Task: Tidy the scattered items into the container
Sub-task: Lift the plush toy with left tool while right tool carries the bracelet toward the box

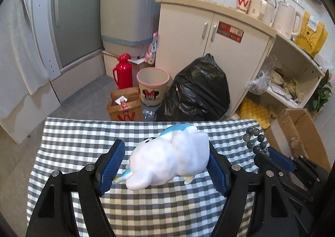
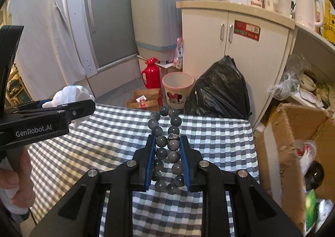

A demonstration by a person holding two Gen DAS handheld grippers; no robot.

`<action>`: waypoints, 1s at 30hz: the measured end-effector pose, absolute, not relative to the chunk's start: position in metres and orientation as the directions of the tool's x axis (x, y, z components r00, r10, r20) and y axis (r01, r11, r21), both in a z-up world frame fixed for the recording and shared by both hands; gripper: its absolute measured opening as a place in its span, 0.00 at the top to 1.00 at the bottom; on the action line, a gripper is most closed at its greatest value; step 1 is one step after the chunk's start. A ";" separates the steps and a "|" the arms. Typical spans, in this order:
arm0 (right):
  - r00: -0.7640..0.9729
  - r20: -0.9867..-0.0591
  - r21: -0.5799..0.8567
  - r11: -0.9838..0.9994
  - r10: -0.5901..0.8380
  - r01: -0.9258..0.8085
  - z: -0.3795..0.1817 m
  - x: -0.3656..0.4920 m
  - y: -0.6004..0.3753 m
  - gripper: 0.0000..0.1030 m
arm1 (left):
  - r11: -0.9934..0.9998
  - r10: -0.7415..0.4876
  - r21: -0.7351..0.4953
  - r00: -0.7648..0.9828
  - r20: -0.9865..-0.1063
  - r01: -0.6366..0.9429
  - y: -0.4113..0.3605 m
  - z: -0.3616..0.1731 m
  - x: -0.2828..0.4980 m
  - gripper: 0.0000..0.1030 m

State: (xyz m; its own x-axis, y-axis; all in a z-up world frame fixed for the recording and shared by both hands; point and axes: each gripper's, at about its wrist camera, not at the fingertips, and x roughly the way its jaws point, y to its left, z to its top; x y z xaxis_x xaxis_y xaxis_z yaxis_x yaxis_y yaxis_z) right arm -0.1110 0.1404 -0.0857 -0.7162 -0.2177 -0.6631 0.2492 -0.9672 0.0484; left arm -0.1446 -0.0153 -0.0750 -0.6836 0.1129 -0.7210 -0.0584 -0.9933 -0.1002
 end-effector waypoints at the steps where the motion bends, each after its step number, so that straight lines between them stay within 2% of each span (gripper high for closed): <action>1: -0.722 -0.656 0.047 -0.967 -0.219 0.250 -0.081 -0.108 0.141 0.78 | -0.993 0.111 -0.098 -0.691 -0.714 -0.059 -0.015 -0.070 -0.140 0.26; 17: -0.814 -0.531 0.038 -0.967 -0.234 0.253 -0.006 -0.033 0.143 0.78 | -0.997 0.073 -0.037 -0.809 -0.583 -0.064 -0.012 0.009 -0.049 0.26; 25: -0.843 -0.483 0.027 -0.967 -0.235 0.254 0.021 0.000 0.147 0.78 | -0.998 0.060 -0.005 -0.848 -0.527 -0.067 0.000 0.029 -0.011 0.26; 30: -0.848 -0.476 0.028 -0.968 -0.232 0.249 0.024 0.009 0.154 0.78 | -0.997 0.073 -0.008 -0.850 -0.522 -0.081 0.008 0.031 0.000 0.26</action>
State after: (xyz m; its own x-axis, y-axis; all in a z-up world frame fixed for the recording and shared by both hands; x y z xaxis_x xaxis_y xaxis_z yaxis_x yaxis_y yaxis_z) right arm 0.0093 0.1538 0.0239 -0.8484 -0.2318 -0.4759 0.2486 -0.9682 0.0284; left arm -0.0004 0.0076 0.0313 -0.8496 0.0730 -0.5223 -0.0808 -0.9967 -0.0079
